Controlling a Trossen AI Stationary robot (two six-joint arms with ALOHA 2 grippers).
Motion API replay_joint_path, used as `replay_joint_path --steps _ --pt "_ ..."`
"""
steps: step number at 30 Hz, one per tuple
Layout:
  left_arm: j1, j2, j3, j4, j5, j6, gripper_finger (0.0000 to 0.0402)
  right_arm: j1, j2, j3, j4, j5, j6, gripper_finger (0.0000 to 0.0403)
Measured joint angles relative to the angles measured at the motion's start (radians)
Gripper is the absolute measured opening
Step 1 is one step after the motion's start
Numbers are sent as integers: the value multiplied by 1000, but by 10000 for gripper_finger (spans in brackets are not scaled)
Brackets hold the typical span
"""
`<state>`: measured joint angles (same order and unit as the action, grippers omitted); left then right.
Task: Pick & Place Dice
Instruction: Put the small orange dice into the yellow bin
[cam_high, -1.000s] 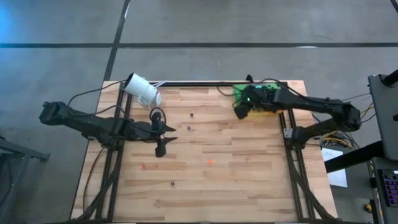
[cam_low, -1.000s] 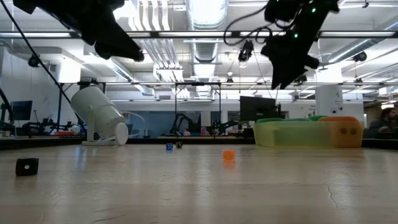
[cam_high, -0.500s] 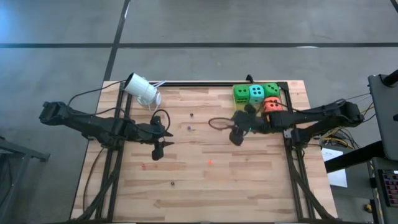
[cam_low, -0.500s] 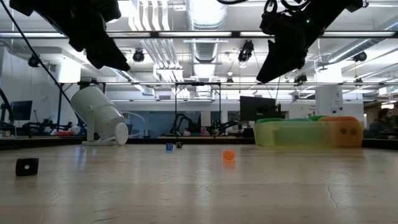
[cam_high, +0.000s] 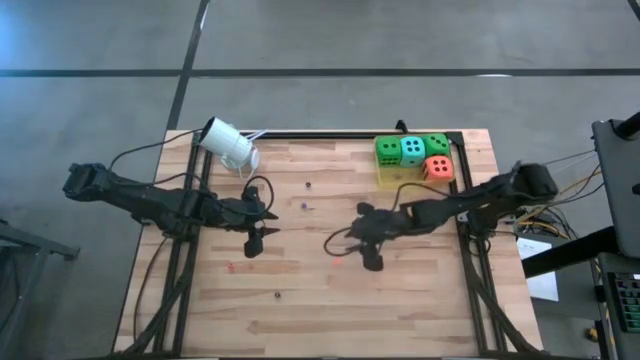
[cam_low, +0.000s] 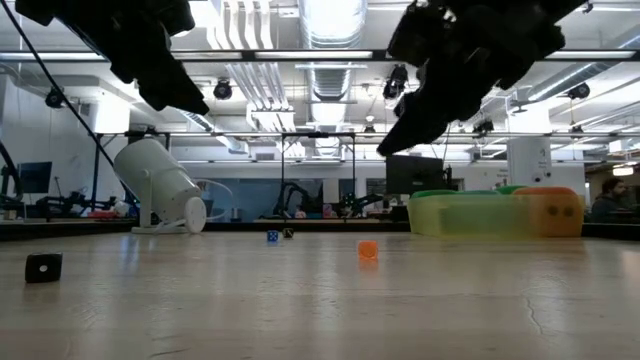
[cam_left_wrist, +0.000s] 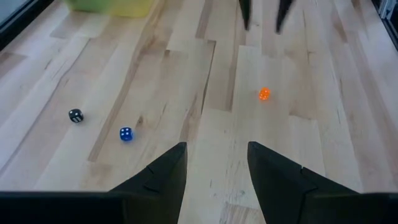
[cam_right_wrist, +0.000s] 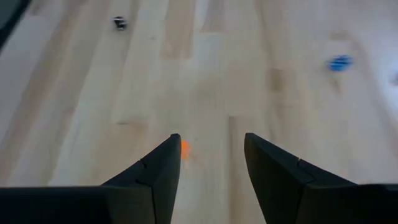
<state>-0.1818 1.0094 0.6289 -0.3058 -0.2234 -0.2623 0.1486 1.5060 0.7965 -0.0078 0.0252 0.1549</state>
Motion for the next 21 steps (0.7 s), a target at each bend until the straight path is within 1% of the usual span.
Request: replay_joint_path --steps 6,11,15,21 --pt "0 0 0 -2 0 3 175 11 166 77 9 -8 55 157" --pt "0 0 0 -4 0 26 175 30 279 138 12 -11 55 146" --pt "0 0 0 -4 0 27 175 52 327 171 11 -10 51 139" --pt "0 0 0 -4 0 27 175 82 339 183 10 -7 54 134"
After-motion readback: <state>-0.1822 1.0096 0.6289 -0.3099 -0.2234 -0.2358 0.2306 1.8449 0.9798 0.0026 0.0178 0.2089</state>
